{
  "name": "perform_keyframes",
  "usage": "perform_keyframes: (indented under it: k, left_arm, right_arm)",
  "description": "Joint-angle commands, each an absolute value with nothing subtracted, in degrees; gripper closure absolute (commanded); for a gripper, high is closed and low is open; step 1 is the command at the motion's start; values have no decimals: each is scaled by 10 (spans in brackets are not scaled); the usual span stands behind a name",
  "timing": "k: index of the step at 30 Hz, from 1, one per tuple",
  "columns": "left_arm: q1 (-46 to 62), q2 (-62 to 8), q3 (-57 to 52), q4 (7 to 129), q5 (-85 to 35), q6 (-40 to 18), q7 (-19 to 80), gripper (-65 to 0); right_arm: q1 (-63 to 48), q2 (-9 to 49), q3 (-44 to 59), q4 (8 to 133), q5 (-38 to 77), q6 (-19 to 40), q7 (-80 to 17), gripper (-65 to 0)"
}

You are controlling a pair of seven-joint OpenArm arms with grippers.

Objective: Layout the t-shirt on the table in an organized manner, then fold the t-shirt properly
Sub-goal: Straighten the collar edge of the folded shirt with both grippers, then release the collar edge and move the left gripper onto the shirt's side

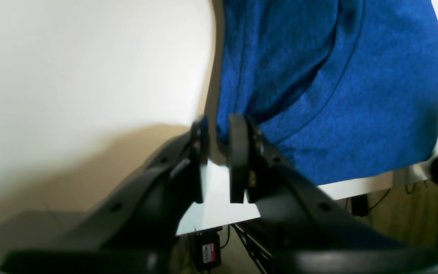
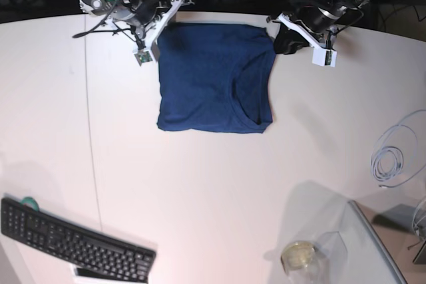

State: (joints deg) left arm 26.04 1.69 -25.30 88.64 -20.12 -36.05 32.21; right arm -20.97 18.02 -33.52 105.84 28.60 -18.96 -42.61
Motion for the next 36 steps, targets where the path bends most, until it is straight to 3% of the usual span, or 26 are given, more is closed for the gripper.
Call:
perform_keyframes:
  k: [1,7,16,36]
  left_arm:
    - [262,15,-254,897,-211,-365,313,-97]
    - [261,15,-254,897,-211,-365,313,-97]
    - [260,15,-254,897,-211,-365,313,-99]
    - [279,15,-260,937,-211,-365,315,-100]
  right_arm:
    - [-197,176,-332,1096,290,-183,-417,-21]
    - [-124,145,-334,1034,291,-183,-439,-21]
    - [-131,145,-333,955,290,-183,-420,-17]
    - [-148,165,-332,981,290,-183,-393,-20]
